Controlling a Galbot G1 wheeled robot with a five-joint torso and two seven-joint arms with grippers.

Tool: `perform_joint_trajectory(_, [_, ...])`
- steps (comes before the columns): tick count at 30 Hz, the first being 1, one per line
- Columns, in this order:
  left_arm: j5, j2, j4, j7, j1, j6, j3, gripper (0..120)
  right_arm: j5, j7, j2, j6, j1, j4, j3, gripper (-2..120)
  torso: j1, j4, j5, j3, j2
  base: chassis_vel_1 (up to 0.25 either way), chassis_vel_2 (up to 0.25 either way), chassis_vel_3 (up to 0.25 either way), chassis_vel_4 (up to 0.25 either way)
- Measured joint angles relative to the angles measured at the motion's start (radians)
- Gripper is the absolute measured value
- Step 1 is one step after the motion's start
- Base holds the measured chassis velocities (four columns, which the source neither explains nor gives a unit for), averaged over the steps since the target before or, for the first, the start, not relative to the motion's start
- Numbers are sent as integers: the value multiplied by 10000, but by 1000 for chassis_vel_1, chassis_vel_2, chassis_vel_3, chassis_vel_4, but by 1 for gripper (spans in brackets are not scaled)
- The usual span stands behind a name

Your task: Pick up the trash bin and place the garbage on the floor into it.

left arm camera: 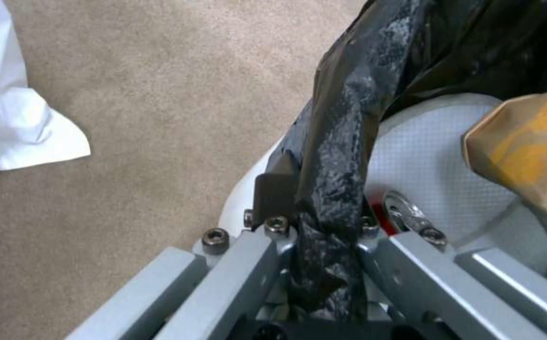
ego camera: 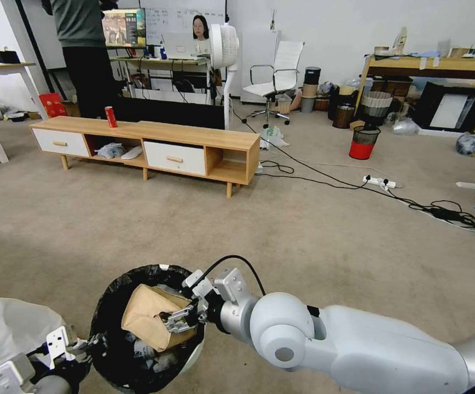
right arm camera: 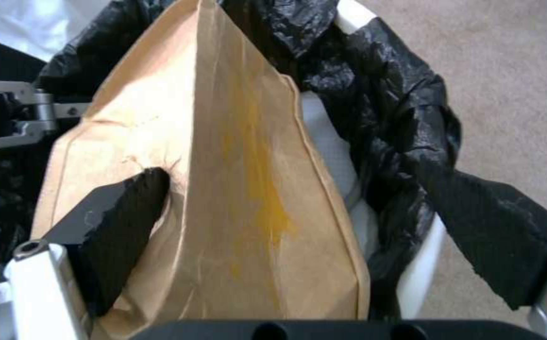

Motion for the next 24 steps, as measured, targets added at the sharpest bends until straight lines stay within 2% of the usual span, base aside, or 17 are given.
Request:
perform_joint_trajectory(9, [54,-9,70,35,-50,1,35,2,87,13,130,-60,-170,-443,-60,99,0,0,0,0,0,0,0,0,0])
perform_joint_trajectory(18, [67,-17,80,114,-89,0,102,2,45,-772,432,550,-239,-1374,-280,99,0,-3,-3,0,0,0,0,0,0])
perform_joint_trajectory(24, [73,-1,119,108,-113,-7,74,2,33,-637,597,455,-154,-1349,-354,99,0,1,0,0,1,0,0,0,0])
